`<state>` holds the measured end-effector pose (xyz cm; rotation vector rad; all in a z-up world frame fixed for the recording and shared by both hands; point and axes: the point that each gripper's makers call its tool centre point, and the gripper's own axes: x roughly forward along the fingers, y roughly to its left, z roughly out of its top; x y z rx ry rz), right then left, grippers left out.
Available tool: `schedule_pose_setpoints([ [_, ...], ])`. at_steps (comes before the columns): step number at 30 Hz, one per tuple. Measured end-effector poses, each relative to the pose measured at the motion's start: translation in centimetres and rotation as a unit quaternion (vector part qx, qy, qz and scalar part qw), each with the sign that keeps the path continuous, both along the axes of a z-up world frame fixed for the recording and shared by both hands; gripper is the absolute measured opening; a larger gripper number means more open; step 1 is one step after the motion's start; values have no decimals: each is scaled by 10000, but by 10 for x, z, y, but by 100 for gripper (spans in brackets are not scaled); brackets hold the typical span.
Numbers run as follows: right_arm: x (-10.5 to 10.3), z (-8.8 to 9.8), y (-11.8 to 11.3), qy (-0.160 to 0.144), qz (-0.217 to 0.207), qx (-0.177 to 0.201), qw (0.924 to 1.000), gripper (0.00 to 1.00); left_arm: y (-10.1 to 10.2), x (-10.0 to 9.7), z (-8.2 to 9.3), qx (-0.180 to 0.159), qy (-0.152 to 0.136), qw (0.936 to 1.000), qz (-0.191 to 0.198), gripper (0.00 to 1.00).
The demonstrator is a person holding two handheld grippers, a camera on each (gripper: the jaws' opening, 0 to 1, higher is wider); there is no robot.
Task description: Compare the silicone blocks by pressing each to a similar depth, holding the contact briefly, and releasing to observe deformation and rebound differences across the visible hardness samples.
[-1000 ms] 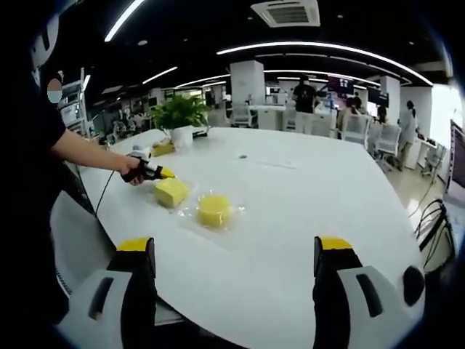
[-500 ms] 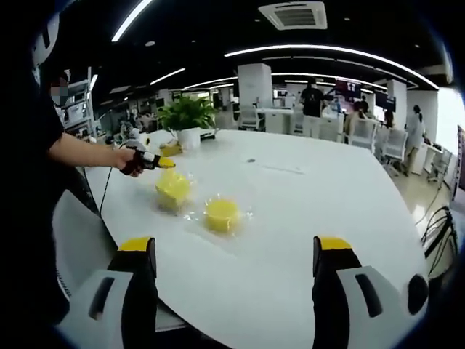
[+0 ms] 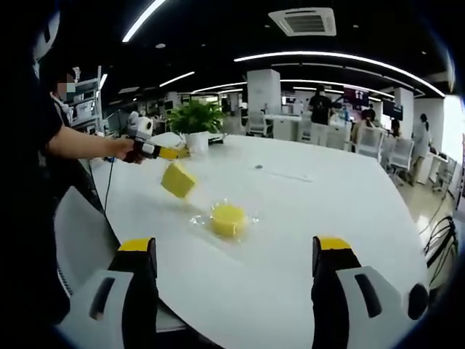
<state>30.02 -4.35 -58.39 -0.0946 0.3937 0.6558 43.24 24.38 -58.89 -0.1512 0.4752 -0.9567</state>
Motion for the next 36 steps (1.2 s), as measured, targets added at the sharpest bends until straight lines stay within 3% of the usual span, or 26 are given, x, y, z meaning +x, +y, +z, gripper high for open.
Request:
schedule_pose_setpoints([
  [1,0,-1,0,9,6,-5,10000,81,0,0,0,277,-173,9995,-23,0],
  [3,-1,-3,-1,32,10,-14,10000,81,-2,-4,4,489,-300,9982,-154,0],
  [10,2,-2,9,-35,154,82,9998,80,-13,-18,56,262,-859,9940,-618,0],
  [13,2,-2,15,-34,240,114,9996,80,-17,-23,74,319,-1086,9903,-802,0],
  [20,4,-2,25,-46,405,164,9990,79,-19,-27,96,477,-1387,9847,-941,0],
  [23,7,-2,33,-19,584,125,9982,78,-22,-29,107,765,-1617,9772,-1144,0],
  [31,18,7,45,-64,915,109,9957,77,-39,-35,143,663,-1947,9685,-1403,0],
  [36,19,5,52,116,1060,199,9941,73,-47,-38,153,652,-2085,9644,-1490,0],
])
